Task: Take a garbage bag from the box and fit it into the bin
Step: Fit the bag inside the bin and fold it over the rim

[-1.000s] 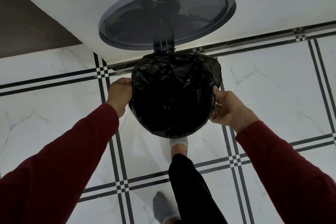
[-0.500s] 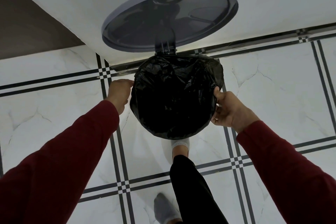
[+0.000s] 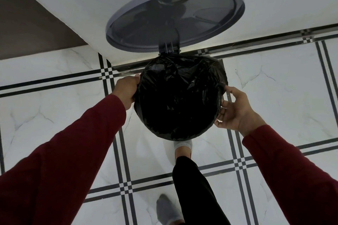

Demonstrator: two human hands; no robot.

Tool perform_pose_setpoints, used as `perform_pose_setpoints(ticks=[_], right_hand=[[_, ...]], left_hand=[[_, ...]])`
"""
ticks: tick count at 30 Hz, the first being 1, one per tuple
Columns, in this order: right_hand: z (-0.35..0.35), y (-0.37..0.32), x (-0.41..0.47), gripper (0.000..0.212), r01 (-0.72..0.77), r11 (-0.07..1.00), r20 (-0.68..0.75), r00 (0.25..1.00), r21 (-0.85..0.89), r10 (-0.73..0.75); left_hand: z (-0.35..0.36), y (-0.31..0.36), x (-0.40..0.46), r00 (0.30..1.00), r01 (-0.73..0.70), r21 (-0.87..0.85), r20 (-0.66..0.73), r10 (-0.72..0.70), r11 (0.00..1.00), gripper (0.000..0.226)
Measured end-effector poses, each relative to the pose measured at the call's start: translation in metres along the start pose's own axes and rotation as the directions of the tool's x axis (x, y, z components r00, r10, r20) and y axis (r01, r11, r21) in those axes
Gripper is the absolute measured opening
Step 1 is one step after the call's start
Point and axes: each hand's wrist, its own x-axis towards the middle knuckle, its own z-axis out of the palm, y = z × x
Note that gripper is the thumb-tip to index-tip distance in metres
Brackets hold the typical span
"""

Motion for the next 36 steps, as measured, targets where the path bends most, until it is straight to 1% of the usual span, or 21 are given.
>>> perform_pose_setpoints(ticks=[1,3,4,6,7,9,10,11,13,15,18,21,23,25,27,28,31,32,34,36], right_hand=[[-0.001,0.001,0.000,0.040,0.004,1.000,0.007,1.000,0.020,-0.004],[-0.003,0.004,0.001,0.026,0.012,0.999,0.012,1.000,0.040,-0.013],[-0.003,0.006,0.001,0.020,0.019,0.999,0.014,1.000,0.034,-0.019],[-0.005,0.008,0.001,0.011,0.035,0.999,0.018,0.999,0.020,-0.035],[-0.005,0.009,0.002,0.010,0.041,0.999,0.019,0.999,0.017,-0.041],[-0.005,0.009,0.002,0.010,0.046,0.999,0.022,0.999,0.021,-0.047],[-0.004,0.010,0.002,0.010,0.049,0.999,0.021,0.999,0.023,-0.050],[-0.004,0.009,0.002,0.009,0.051,0.998,0.016,0.999,0.026,-0.052],[-0.002,0.009,0.001,0.008,0.053,0.998,0.001,0.999,0.029,-0.054],[-0.001,0.009,0.001,0.008,0.059,0.998,-0.009,0.998,0.031,-0.058],[0.000,0.007,-0.001,0.008,0.072,0.997,-0.017,0.997,0.019,-0.072],[0.003,0.007,-0.002,0.013,0.086,0.996,-0.032,0.996,0.001,-0.086],[0.006,0.008,-0.002,0.017,0.101,0.995,-0.040,0.994,-0.003,-0.101],[0.011,0.008,-0.003,0.021,0.113,0.993,-0.022,0.993,0.035,-0.112],[0.015,0.007,-0.003,0.022,0.115,0.991,-0.008,0.993,0.066,-0.115],[0.015,0.007,-0.003,0.020,0.112,0.992,-0.009,0.994,0.065,-0.112],[0.013,0.007,-0.004,0.015,0.095,0.995,-0.037,0.995,0.008,-0.095],[0.011,0.008,-0.004,0.018,0.094,0.995,-0.033,0.995,0.022,-0.093],[0.011,0.009,-0.006,0.027,0.085,0.989,-0.003,0.996,0.120,-0.085],[0.011,0.010,-0.007,0.035,0.079,0.980,0.006,0.997,0.183,-0.082]], left_hand=[[-0.002,0.000,0.001,1.000,0.014,-0.009,0.006,-0.014,1.000,0.016],[-0.004,-0.001,0.003,0.999,0.043,-0.037,-0.003,-0.043,0.998,0.026],[-0.004,-0.001,0.003,0.999,0.034,-0.034,0.002,-0.034,0.999,0.025],[-0.003,0.000,0.002,1.000,-0.011,-0.025,-0.002,0.010,1.000,0.016],[-0.002,0.000,0.002,0.999,-0.021,-0.059,-0.025,0.019,0.998,0.017],[-0.003,0.000,0.001,0.997,-0.032,-0.121,-0.070,0.024,0.992,0.032],[-0.004,0.000,0.000,0.997,-0.040,-0.122,-0.069,0.032,0.992,0.038],[-0.004,0.001,0.000,0.998,-0.049,-0.112,-0.054,0.043,0.993,0.037],[-0.005,0.004,0.002,0.999,-0.043,-0.056,-0.026,0.042,0.997,0.026],[-0.006,0.006,0.003,1.000,-0.018,-0.033,-0.022,0.017,0.999,0.019],[-0.007,0.007,0.005,1.000,-0.009,-0.050,-0.002,0.009,0.999,0.010],[-0.005,0.007,0.006,0.998,-0.063,0.019,0.008,0.063,0.998,0.012],[-0.004,0.006,0.008,0.995,-0.090,0.016,0.053,0.089,0.996,0.011],[0.000,0.006,0.008,0.993,-0.098,0.013,0.073,0.097,0.995,0.020],[0.003,0.008,0.007,0.993,-0.107,0.035,0.057,0.105,0.994,0.033],[0.004,0.008,0.007,0.993,-0.104,0.030,0.055,0.102,0.994,0.036],[0.008,0.013,0.008,0.995,-0.093,0.068,0.044,0.090,0.993,0.030],[0.008,0.013,0.010,0.996,-0.082,0.069,0.035,0.080,0.994,0.029],[0.009,0.014,0.013,0.998,-0.048,0.020,0.031,0.048,0.999,0.021],[0.010,0.016,0.014,0.998,-0.044,0.022,0.046,0.043,0.999,0.020]])
